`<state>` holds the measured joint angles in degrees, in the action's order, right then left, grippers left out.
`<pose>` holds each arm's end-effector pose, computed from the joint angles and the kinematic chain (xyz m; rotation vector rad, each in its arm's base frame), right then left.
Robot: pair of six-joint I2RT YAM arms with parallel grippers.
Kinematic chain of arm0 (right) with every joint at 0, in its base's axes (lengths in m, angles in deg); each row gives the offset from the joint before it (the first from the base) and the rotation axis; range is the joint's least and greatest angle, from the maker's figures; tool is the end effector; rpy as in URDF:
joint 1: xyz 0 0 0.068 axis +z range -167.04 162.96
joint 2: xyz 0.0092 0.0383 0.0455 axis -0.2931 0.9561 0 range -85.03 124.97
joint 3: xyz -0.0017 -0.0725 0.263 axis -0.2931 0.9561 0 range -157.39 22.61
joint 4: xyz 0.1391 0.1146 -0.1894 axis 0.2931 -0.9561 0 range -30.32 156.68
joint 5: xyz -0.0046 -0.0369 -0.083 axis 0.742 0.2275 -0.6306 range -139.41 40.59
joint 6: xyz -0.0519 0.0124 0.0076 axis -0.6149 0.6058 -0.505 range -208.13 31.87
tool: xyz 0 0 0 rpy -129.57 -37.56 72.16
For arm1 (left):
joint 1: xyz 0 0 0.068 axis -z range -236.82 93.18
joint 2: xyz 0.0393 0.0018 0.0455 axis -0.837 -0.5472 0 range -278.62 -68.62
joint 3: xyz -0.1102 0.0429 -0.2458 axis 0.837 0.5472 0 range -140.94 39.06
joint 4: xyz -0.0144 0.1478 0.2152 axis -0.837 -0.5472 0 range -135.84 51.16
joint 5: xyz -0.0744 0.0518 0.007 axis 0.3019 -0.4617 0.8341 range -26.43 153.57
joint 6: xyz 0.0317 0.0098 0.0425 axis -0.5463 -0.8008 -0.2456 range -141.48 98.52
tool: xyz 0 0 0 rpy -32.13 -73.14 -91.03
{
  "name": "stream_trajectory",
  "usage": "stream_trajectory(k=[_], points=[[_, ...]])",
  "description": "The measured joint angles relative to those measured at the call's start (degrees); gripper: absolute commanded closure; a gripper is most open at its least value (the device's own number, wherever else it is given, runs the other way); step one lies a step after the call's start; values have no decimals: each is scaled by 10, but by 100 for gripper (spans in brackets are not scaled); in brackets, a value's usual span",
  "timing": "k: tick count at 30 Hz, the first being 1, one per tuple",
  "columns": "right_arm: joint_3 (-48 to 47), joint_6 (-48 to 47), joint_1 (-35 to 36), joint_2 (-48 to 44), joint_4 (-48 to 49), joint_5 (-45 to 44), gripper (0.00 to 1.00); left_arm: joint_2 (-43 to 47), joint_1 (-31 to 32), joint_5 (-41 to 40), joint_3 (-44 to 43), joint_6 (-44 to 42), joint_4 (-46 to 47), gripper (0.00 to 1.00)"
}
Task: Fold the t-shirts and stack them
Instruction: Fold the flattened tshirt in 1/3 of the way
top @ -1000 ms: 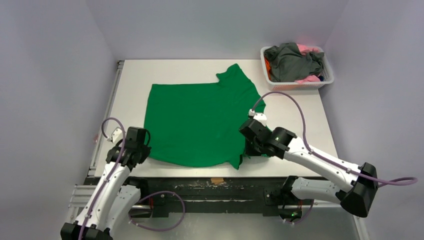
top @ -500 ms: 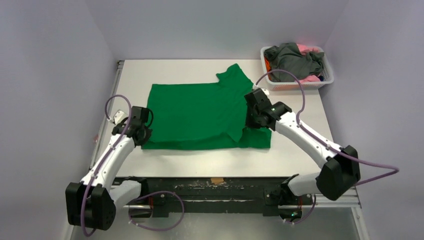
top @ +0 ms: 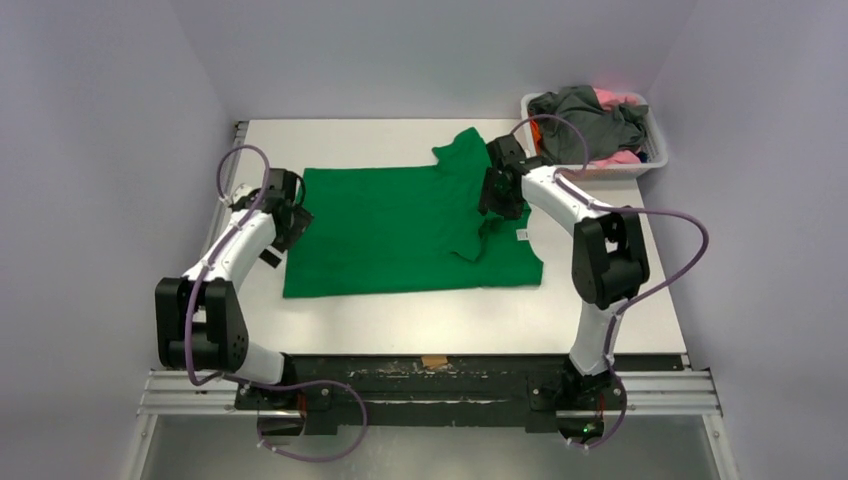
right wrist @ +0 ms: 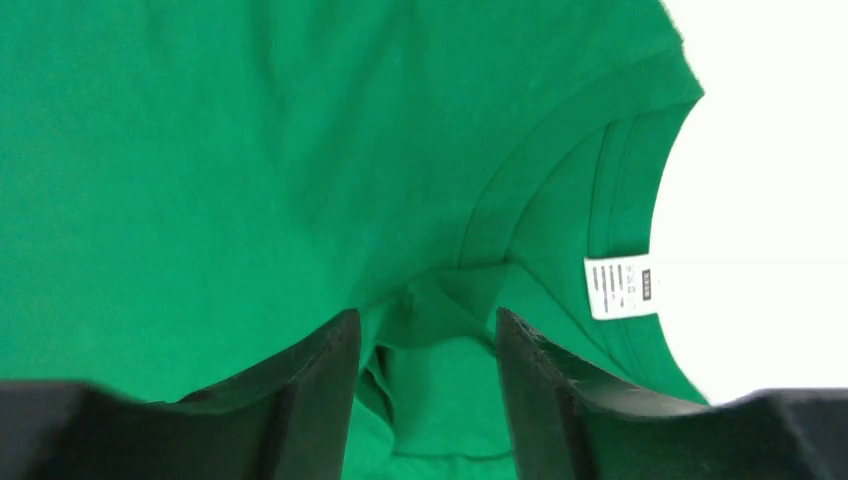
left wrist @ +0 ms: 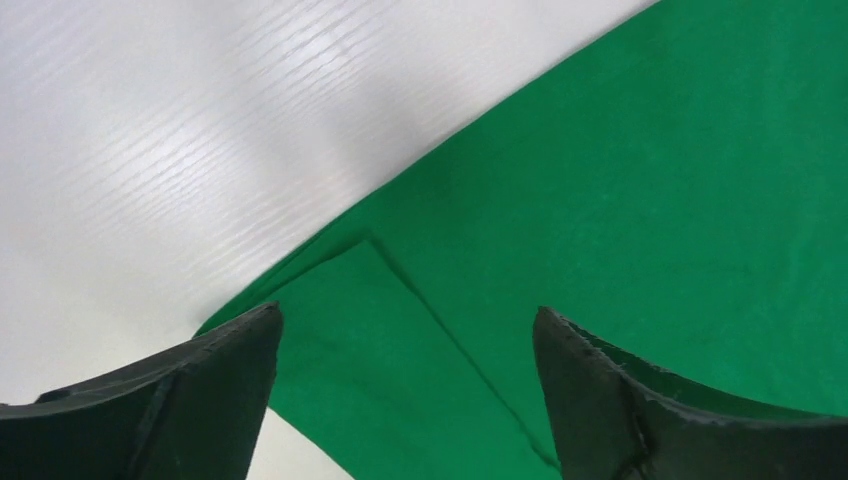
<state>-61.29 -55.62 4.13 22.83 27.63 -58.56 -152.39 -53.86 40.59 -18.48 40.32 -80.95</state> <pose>0.3739 0.1388 0.2228 0.3124 2.6312 0.0981 0.2774 -0.0004 0.2223 -1.3687 2.2210 0.1803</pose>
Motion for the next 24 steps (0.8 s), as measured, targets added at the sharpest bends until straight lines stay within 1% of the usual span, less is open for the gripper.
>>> stream_trajectory(k=[1,3,5,7,9,11,13,16,19,21,24], points=[[-14,-1,-4,15,3,-3,21,0,-2,1,-12,-5,-1,0],[-17,1,-10,16,9,-8,19,7,-3,3,-27,-14,0,0],[4,-2,-10,-8,19,-7,19,28,-3,13,-26,-28,6,0],[59,-4,-9,-63,51,1,18,61,-3,36,-10,-46,20,0],[130,-6,-6,-127,83,31,17,96,-3,77,19,-67,43,0],[189,-6,-3,-172,115,65,17,115,-3,121,49,-85,62,0],[239,-6,7,-191,144,94,17,119,-3,160,78,-102,76,0],[280,-6,31,-177,174,124,18,121,-3,196,123,-119,87,0],[286,-6,51,-143,200,144,19,134,-3,211,161,-128,85,0],[275,-6,60,-114,214,149,19,151,-3,212,173,-131,82,0],[222,-7,66,-72,218,148,20,179,-3,210,176,-132,83,0]])
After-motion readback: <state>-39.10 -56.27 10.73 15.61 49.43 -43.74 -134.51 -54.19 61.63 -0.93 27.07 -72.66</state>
